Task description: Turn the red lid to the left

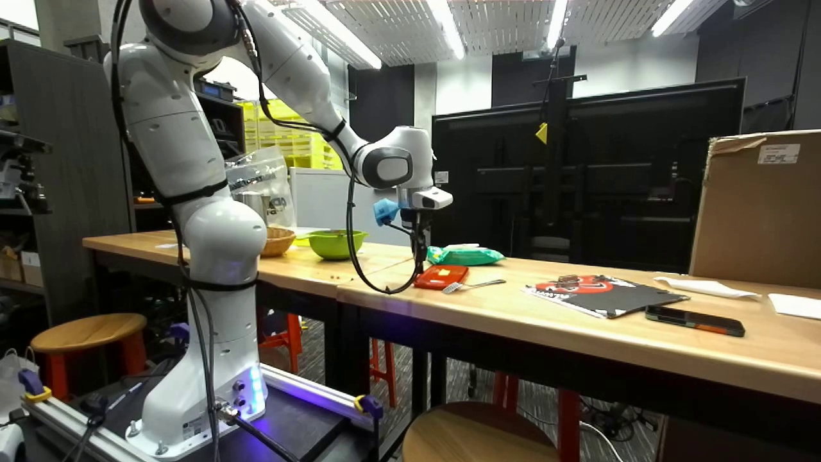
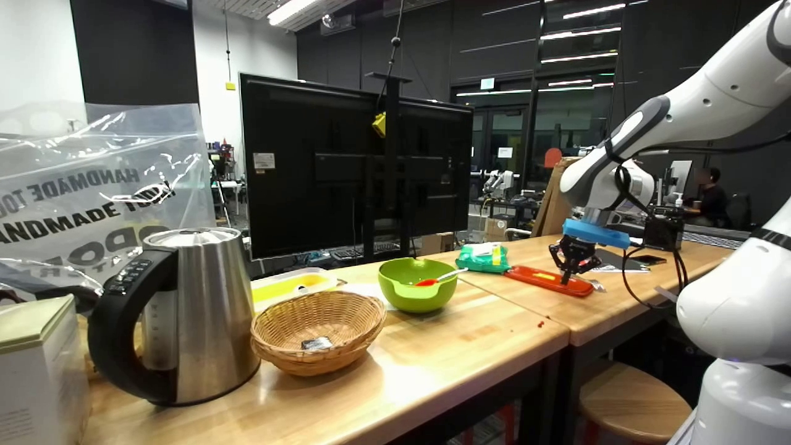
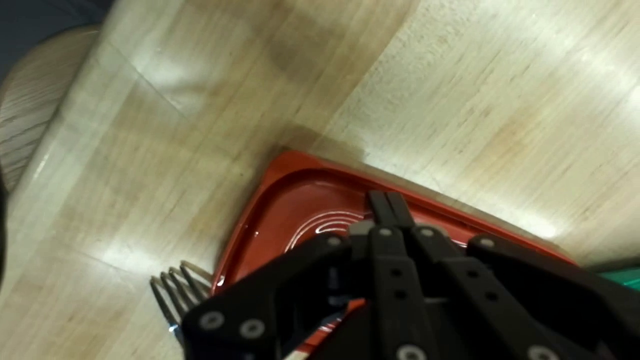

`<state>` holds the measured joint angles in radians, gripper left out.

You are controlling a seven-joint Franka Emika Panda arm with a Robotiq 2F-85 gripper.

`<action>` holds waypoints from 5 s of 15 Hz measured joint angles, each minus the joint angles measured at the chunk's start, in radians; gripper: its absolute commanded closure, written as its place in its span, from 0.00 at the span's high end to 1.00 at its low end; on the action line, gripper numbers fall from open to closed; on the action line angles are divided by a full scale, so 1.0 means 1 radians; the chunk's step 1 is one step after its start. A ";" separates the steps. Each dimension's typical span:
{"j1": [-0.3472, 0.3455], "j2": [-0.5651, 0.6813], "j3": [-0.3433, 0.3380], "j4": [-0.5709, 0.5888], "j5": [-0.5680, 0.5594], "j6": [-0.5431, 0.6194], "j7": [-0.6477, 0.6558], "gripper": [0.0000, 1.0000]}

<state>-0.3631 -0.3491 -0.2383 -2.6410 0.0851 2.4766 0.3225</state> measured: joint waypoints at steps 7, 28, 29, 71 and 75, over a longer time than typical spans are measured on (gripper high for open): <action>0.000 -0.020 0.055 -0.020 -0.021 0.000 0.022 0.00; -0.006 0.024 -0.030 -0.007 0.000 0.029 0.022 0.00; -0.006 0.031 -0.034 0.002 0.001 0.032 0.022 0.00; -0.032 0.044 -0.039 0.011 0.020 0.074 0.090 0.00; -0.032 0.062 -0.048 0.060 0.020 0.076 0.088 0.00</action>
<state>-0.3950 -0.2875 -0.2868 -2.5813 0.1050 2.5523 0.4107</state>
